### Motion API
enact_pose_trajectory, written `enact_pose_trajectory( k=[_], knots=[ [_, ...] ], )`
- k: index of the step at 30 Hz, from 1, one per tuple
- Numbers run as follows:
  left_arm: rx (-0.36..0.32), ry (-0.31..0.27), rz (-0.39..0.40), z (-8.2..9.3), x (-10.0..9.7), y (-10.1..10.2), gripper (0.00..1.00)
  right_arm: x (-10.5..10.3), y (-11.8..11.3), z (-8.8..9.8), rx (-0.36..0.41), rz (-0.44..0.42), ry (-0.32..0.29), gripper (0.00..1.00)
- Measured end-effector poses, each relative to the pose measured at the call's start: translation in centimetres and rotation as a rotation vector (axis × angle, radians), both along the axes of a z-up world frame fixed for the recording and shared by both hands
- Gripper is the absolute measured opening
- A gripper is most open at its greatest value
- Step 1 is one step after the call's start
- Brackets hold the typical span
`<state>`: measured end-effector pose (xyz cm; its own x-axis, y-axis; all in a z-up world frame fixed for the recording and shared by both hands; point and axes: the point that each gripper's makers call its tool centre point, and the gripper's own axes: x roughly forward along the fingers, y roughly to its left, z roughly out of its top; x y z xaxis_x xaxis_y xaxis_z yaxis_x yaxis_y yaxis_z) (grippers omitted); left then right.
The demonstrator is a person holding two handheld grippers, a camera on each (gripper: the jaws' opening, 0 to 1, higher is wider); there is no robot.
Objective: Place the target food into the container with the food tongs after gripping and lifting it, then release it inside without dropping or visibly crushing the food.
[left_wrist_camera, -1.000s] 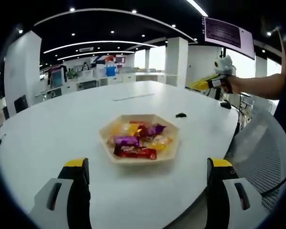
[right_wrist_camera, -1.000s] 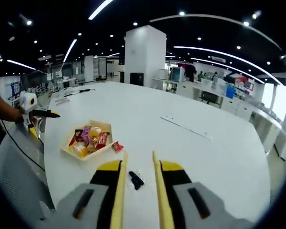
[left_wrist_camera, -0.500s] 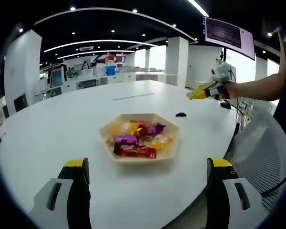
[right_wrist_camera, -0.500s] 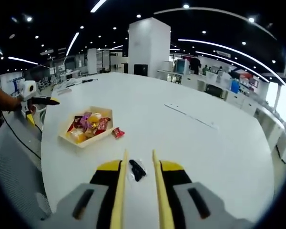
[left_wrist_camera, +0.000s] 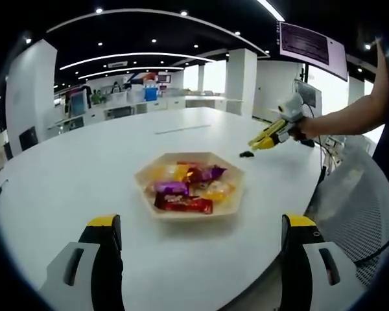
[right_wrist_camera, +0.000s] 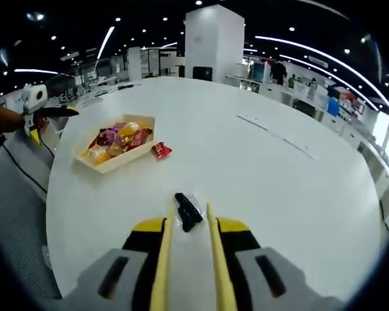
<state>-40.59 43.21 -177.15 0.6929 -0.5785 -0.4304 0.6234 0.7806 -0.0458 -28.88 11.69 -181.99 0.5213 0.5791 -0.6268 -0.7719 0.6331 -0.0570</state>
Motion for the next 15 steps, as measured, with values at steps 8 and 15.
enact_pose_trajectory(
  k=[8, 15],
  knots=[
    [-0.002, 0.007, -0.003, -0.1, -0.1, -0.1, 1.0, -0.1, 0.4, -0.7, -0.053, 0.039, 0.018, 0.28],
    [-0.029, 0.024, 0.018, -0.1, 0.0, 0.2, 1.0, -0.1, 0.6, -1.5, -0.075, 0.036, 0.068, 0.26]
  ],
)
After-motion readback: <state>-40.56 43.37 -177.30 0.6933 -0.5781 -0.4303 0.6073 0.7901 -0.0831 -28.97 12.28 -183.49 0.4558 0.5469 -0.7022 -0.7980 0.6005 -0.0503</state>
